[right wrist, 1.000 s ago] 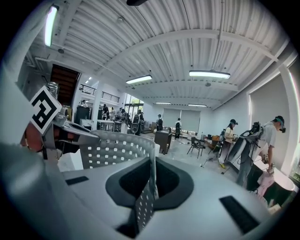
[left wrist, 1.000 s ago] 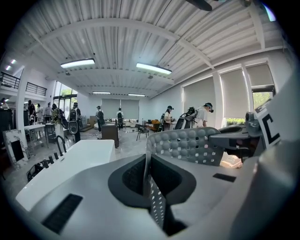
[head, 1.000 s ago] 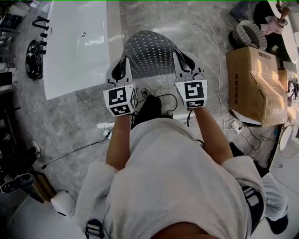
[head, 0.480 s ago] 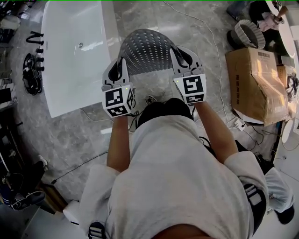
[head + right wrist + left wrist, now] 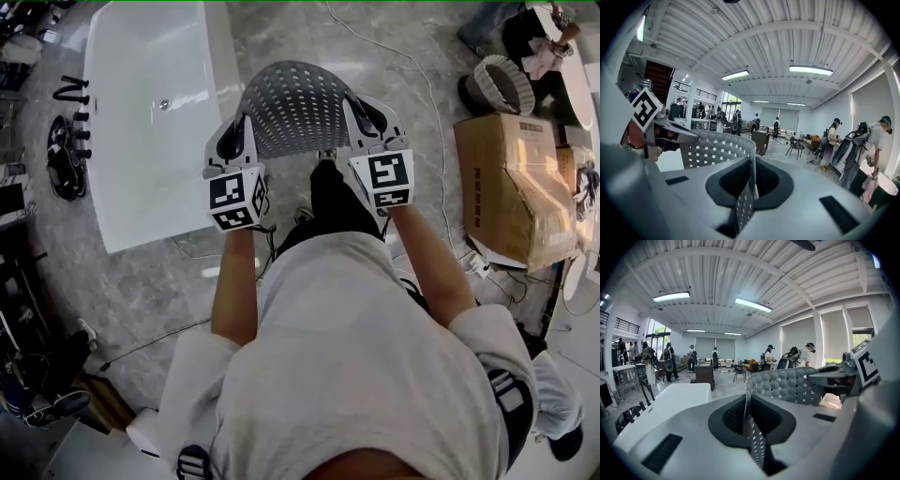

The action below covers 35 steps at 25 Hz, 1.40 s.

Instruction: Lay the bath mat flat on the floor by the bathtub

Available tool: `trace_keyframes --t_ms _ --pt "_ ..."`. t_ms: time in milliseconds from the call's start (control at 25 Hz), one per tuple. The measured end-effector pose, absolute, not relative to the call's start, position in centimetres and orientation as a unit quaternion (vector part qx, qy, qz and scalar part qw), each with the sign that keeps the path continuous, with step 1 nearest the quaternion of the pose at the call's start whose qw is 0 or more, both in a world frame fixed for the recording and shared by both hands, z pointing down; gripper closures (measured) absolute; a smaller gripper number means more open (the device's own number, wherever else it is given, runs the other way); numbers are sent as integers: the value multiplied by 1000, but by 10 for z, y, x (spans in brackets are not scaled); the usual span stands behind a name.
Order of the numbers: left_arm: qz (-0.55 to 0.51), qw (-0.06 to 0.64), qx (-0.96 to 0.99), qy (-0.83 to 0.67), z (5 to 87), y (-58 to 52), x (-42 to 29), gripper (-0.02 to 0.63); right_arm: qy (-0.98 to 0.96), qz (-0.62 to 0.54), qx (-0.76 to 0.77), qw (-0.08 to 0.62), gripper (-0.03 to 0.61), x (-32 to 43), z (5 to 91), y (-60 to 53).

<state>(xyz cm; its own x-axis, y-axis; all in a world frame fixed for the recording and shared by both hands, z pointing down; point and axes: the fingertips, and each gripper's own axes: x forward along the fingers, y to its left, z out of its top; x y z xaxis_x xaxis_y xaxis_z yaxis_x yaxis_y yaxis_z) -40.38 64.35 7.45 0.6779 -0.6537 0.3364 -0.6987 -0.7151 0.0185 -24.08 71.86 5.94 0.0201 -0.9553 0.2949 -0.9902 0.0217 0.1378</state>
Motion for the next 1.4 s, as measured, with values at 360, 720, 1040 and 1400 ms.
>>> trace_keyframes --t_ms 360,720,1040,1400 --pt "183 93 901 -383 104 550 -348 595 -727 68 663 166 557 -188 92 626" --pt "218 79 888 -397 133 452 -283 595 -740 93 643 172 557 -124 128 533" --pt "215 112 879 -411 175 381 -242 595 -732 127 645 180 557 -84 167 467" --pt "226 106 873 -419 234 313 -223 594 -731 140 641 188 557 -66 226 398"
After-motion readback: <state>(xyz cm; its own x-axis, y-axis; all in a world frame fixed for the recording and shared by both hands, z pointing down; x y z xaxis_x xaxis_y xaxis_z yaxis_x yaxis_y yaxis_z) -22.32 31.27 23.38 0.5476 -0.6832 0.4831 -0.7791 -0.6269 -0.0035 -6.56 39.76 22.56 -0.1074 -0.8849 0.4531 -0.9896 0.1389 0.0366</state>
